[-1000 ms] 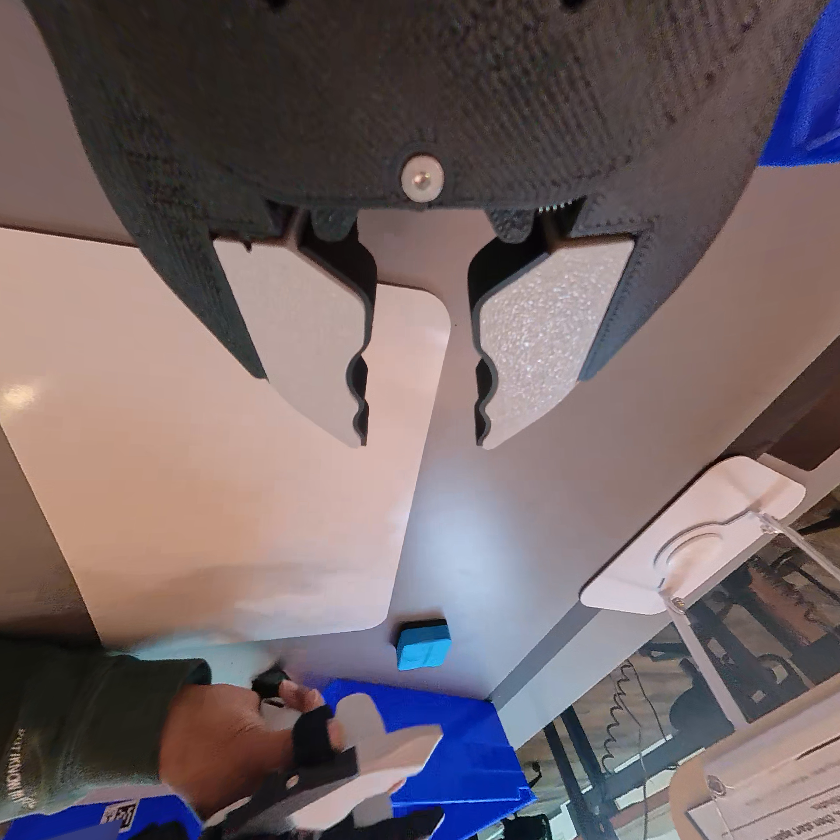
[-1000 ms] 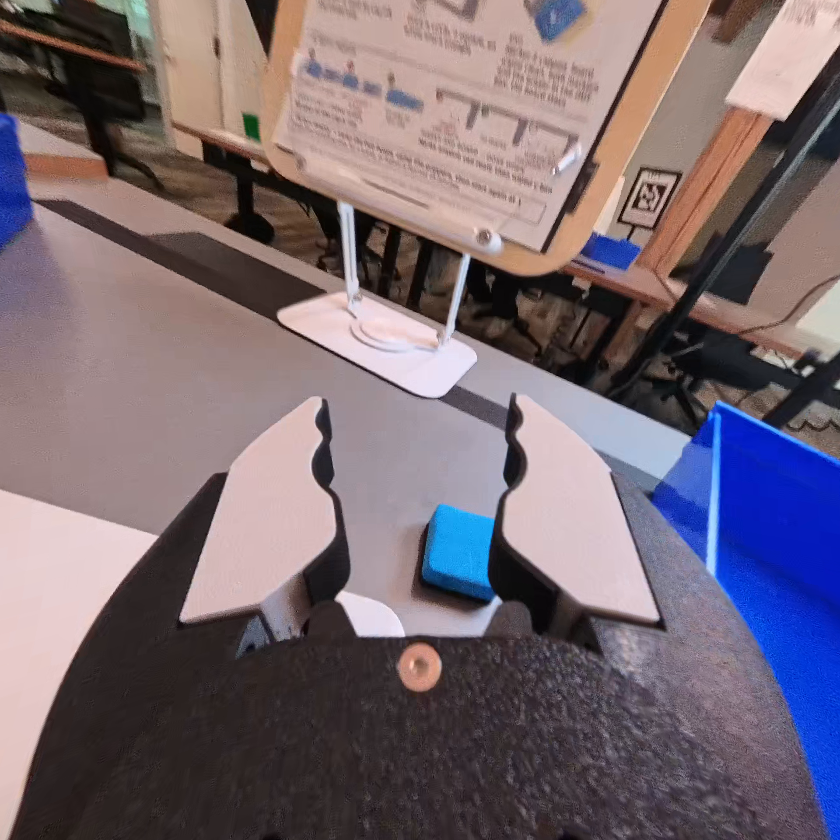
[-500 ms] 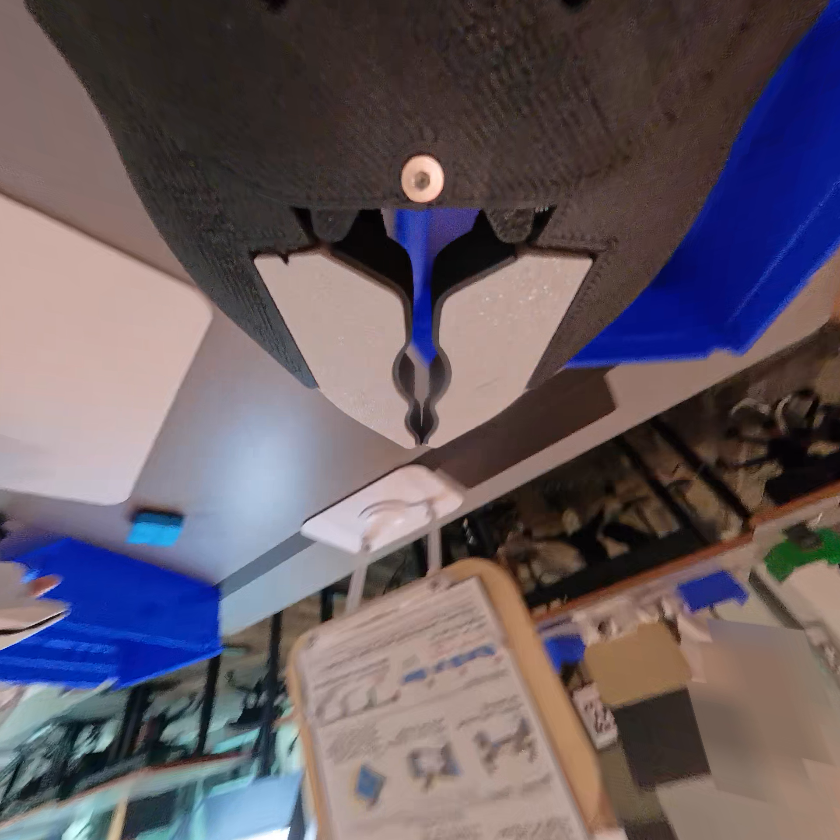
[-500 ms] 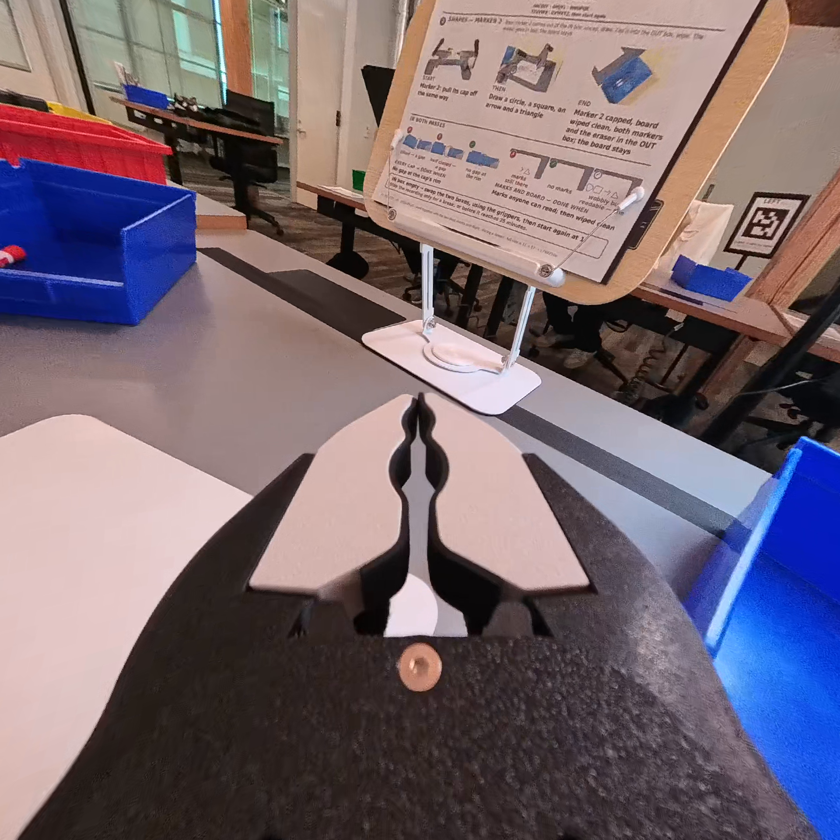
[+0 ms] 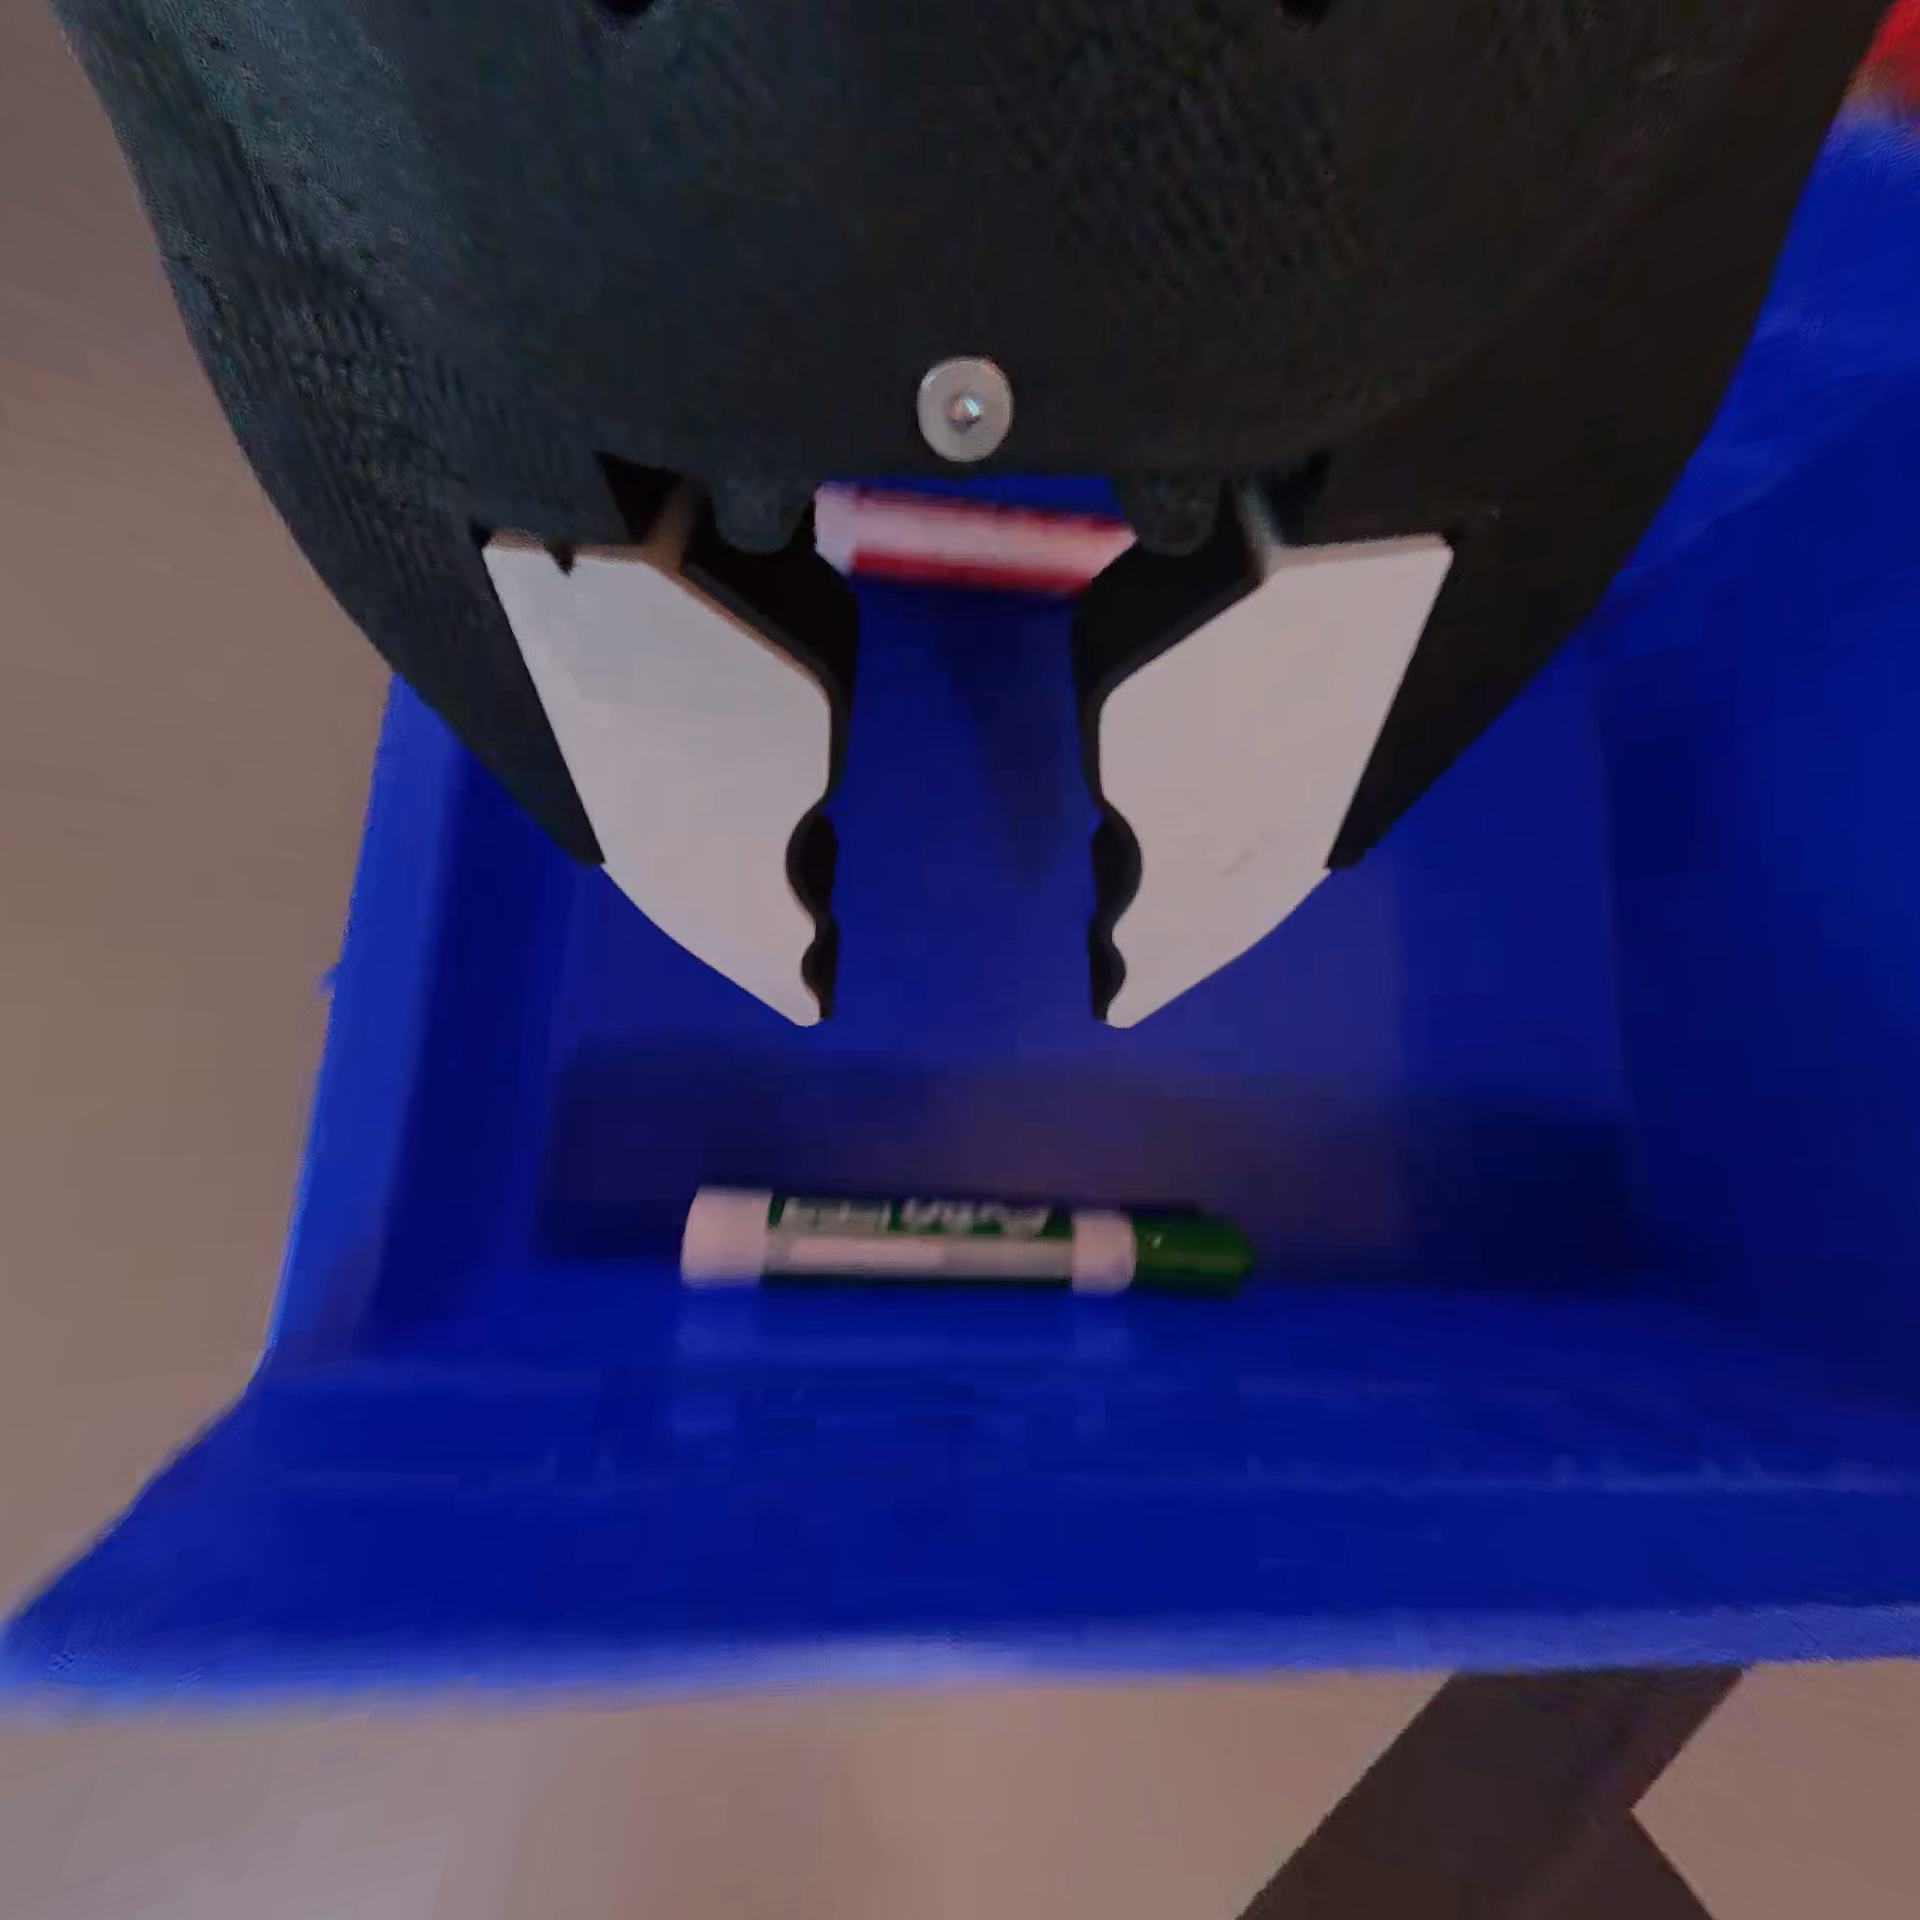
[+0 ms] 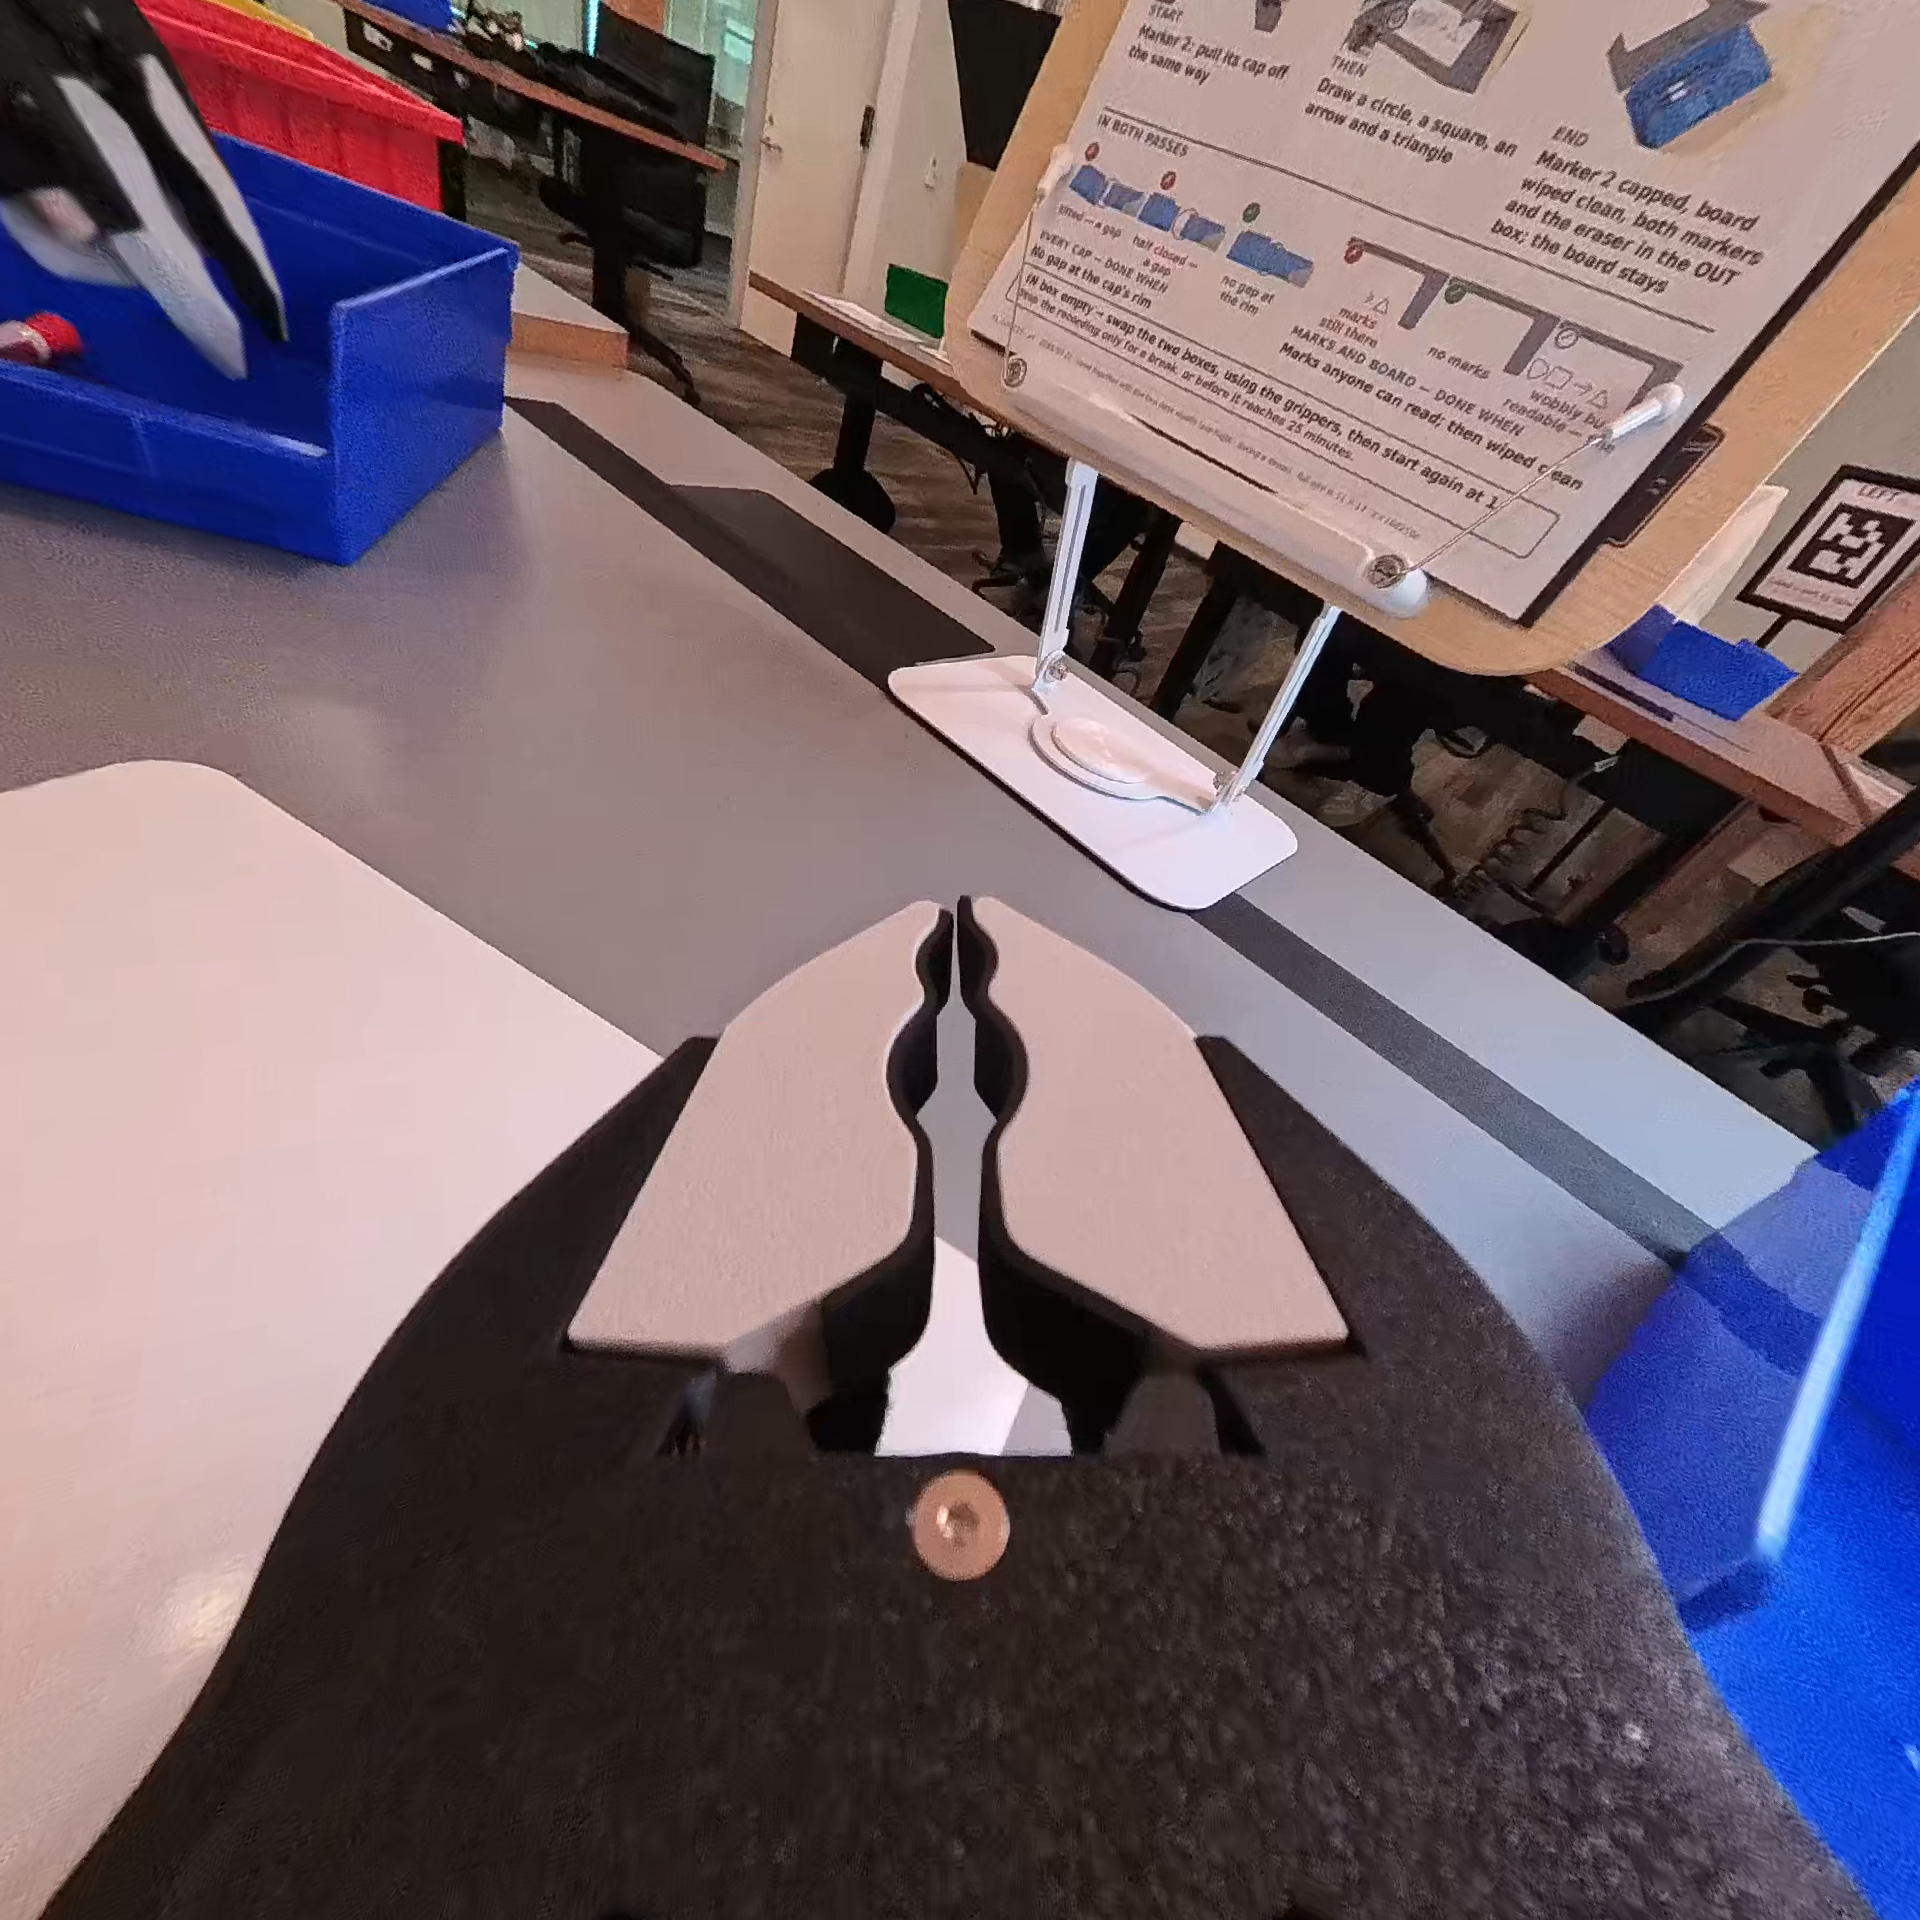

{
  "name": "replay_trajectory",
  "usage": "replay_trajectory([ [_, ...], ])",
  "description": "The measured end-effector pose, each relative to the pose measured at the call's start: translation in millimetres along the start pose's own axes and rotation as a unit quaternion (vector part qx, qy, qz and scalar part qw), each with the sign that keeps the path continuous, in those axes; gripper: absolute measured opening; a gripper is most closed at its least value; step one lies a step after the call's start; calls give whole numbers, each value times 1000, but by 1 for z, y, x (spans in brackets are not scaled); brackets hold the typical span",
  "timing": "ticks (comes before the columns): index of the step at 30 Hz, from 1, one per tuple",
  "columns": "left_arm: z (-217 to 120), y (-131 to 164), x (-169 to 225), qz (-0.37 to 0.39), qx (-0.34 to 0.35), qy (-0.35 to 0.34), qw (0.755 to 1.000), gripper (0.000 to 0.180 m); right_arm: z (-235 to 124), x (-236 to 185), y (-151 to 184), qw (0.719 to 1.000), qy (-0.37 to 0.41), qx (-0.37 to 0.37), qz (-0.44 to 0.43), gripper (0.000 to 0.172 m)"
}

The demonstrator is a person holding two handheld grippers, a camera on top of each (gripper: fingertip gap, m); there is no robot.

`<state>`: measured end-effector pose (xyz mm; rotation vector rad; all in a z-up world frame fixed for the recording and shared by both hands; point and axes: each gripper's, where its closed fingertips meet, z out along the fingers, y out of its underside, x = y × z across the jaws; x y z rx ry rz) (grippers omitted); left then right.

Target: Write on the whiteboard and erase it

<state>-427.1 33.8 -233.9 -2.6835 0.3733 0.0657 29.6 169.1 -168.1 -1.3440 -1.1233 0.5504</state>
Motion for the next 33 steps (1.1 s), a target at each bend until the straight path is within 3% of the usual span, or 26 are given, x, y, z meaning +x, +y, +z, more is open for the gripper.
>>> replay_trajectory([
  [3,21,-27,6,-107,33,49,992,52,2,-2,6,1000,-6,-9,1,1],
  [8,51,-27,-11,-204,4,31,978,56,2,-4,11,1000,-8,-21,-13,1],
  [15,49,6,-13,-158,-88,-2,983,40,3,-9,11,999,-9,-26,-38,0],
  [18,46,10,-12,-127,-93,-6,987,25,4,-12,12,999,-10,-30,-41,0],
  [21,31,10,-26,-60,-87,-58,993,22,4,-13,10,999,-10,-27,-45,0],
  [24,-8,-11,-40,-13,-15,-134,991,20,4,-17,8,999,-19,-21,-35,2],
  [28,-63,-48,-10,26,113,-151,982,20,6,-21,7,999,-25,-18,-25,3],
  [31,-96,-84,50,40,249,-75,965,20,7,-27,5,999,-32,-13,-24,3],
  [33,-119,-108,110,58,353,25,934,19,8,-35,-1,999,-44,1,-22,3],
])
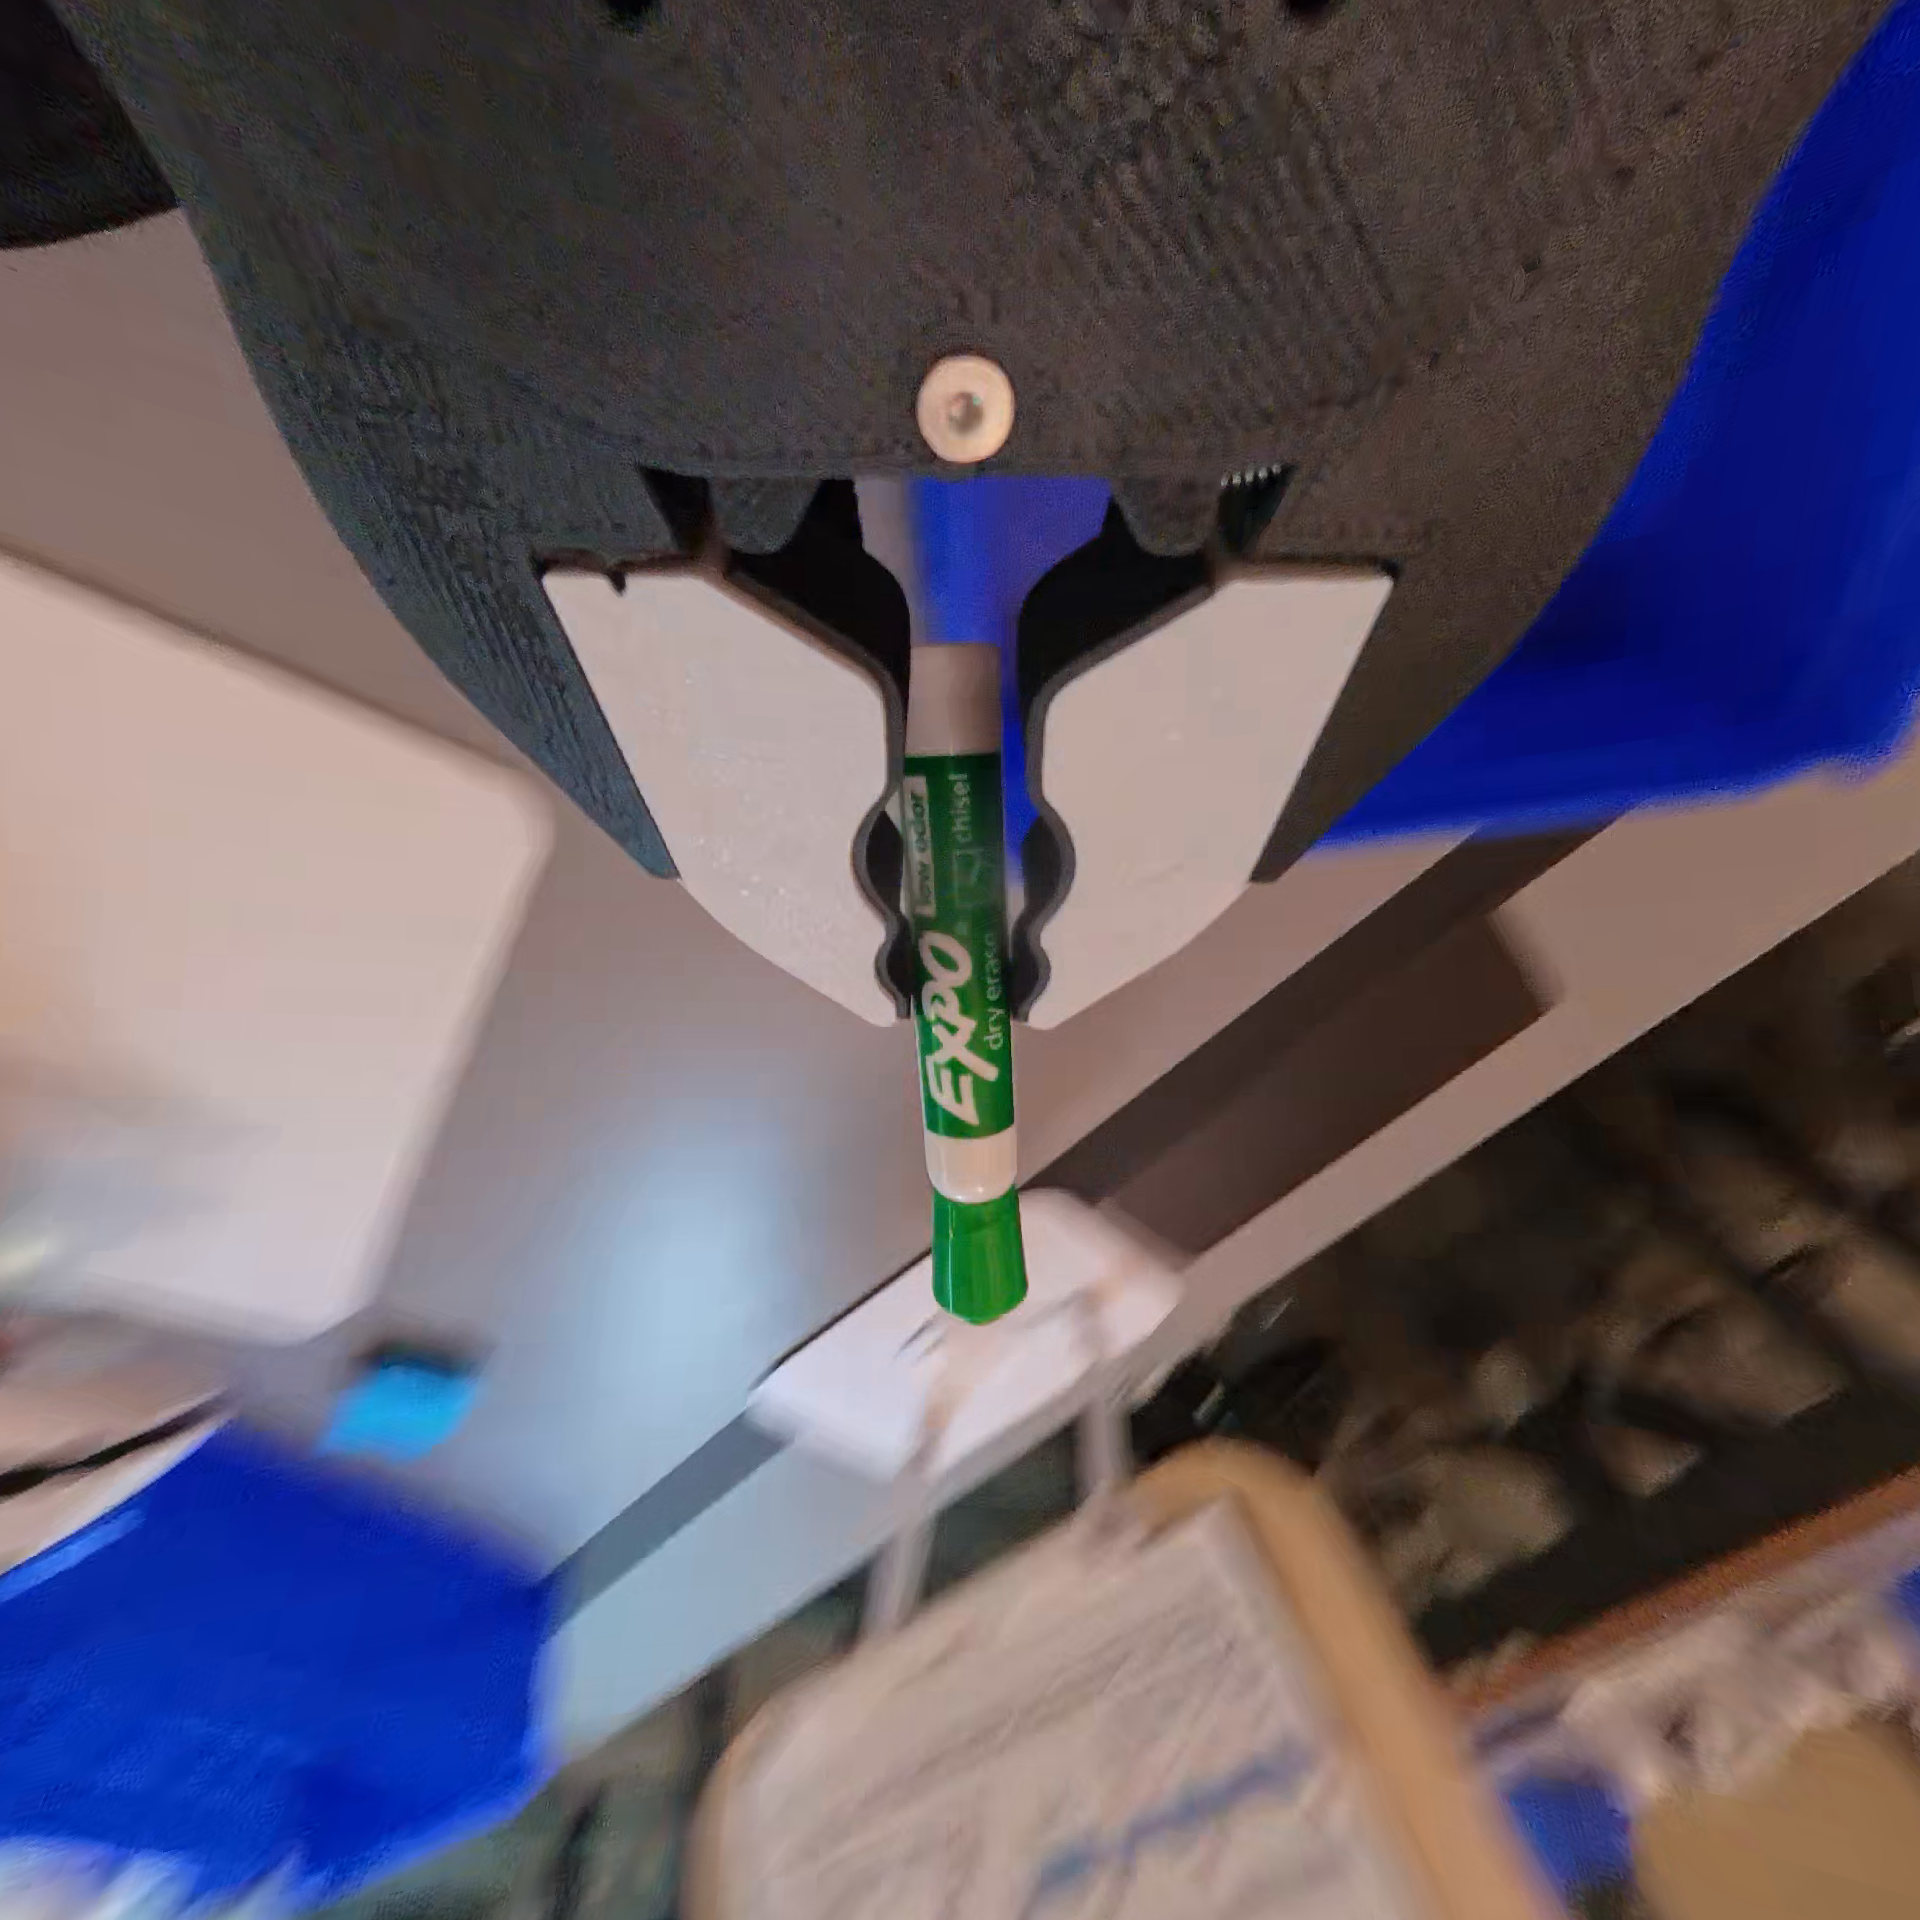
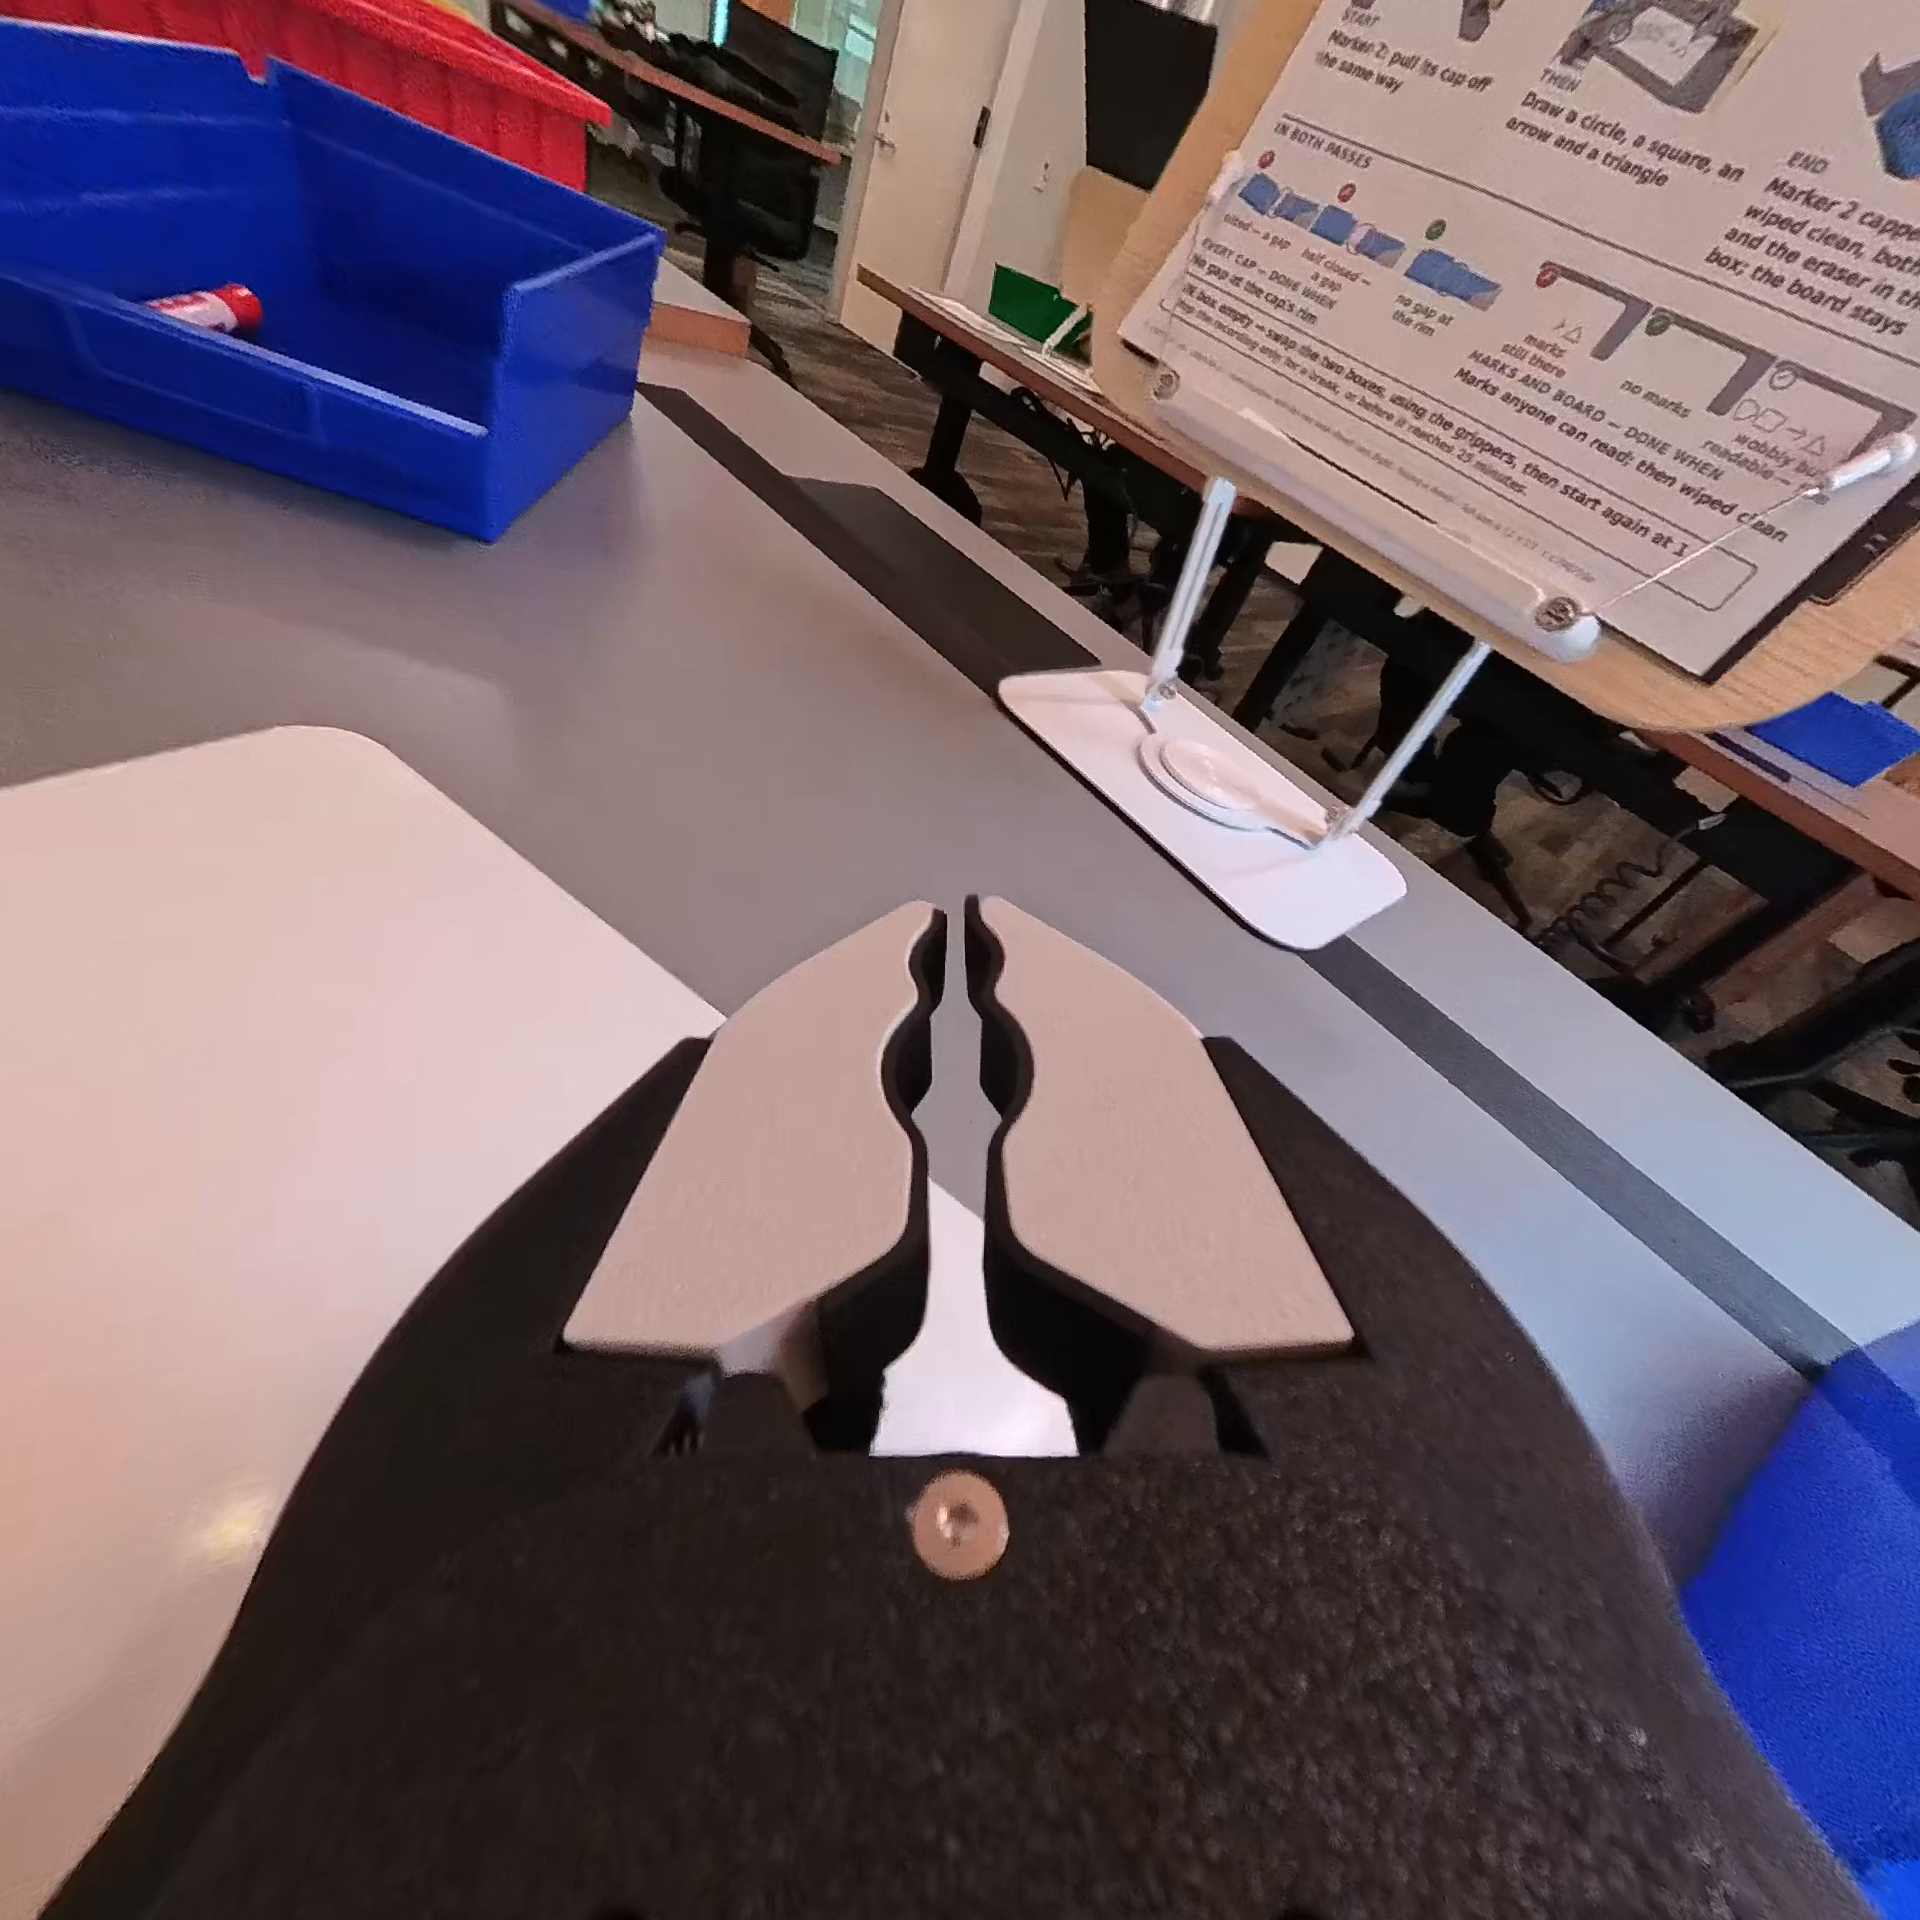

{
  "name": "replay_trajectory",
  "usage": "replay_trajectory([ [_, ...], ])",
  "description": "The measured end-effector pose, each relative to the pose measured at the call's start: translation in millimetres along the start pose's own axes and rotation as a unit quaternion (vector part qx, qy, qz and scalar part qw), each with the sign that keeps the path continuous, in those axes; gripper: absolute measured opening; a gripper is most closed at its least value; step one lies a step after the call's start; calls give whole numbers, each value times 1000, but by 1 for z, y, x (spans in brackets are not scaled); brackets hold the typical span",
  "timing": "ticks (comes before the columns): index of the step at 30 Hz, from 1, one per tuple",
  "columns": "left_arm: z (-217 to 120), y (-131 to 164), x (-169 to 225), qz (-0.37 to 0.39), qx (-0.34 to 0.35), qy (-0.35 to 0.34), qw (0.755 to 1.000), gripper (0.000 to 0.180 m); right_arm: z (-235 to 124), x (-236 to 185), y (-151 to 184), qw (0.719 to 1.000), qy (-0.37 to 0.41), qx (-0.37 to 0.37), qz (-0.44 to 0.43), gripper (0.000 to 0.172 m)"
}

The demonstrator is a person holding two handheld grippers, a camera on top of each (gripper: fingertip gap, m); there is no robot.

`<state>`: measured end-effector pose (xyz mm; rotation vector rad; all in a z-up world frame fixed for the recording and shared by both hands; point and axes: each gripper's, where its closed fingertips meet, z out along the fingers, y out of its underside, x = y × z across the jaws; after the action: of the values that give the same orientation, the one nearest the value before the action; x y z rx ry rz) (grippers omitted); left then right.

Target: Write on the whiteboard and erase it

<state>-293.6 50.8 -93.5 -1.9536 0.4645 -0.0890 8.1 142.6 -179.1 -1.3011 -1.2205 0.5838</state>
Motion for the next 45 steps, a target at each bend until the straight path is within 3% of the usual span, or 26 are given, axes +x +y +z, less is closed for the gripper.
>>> replay_trajectory([
  [3,6,-36,87,-49,120,144,981,19,-1,-30,-25,996,-69,53,35,7],
  [5,19,-40,139,-62,148,217,963,19,-5,-55,-46,981,-141,95,95,10],
  [7,35,-36,188,-70,148,282,945,19,-9,-76,-60,964,-198,113,135,12],
  [10,55,-18,238,-63,117,344,930,19,-5,-89,-60,966,-203,96,127,7],
  [13,73,12,259,-25,69,344,936,19,-4,-101,-64,972,-195,92,89,0],
  [16,78,36,277,3,33,359,933,18,-3,-127,-73,976,-190,102,1,4],
  [17,77,39,281,10,32,362,932,18,-4,-136,-75,975,-194,105,-16,10],
  [18,76,37,280,8,38,359,932,18,-7,-145,-77,970,-213,111,-22,30],
  [20,70,27,275,-18,59,367,928,18,-11,-147,-82,966,-226,122,-5,45],
  [25,52,3,245,-126,133,386,904,18,-9,-121,-73,978,-158,121,-64,56],
  [29,44,-3,243,-191,143,430,871,18,-5,-132,-66,975,-122,115,-144,54],
  [33,39,-1,261,-210,127,473,846,18,-10,-134,-79,966,-61,149,-204,20],
  [35,38,-1,262,-220,121,482,839,18,-13,-135,-81,966,-65,150,-203,20],
  [38,39,2,260,-206,114,476,847,18,-14,-134,-80,971,-84,144,-170,20],
  [41,39,2,244,-181,124,453,864,36,-17,-125,-79,976,-103,140,-128,20],
  [45,38,3,225,-140,149,411,889,44,-18,-121,-72,978,-144,128,-81,20],
])
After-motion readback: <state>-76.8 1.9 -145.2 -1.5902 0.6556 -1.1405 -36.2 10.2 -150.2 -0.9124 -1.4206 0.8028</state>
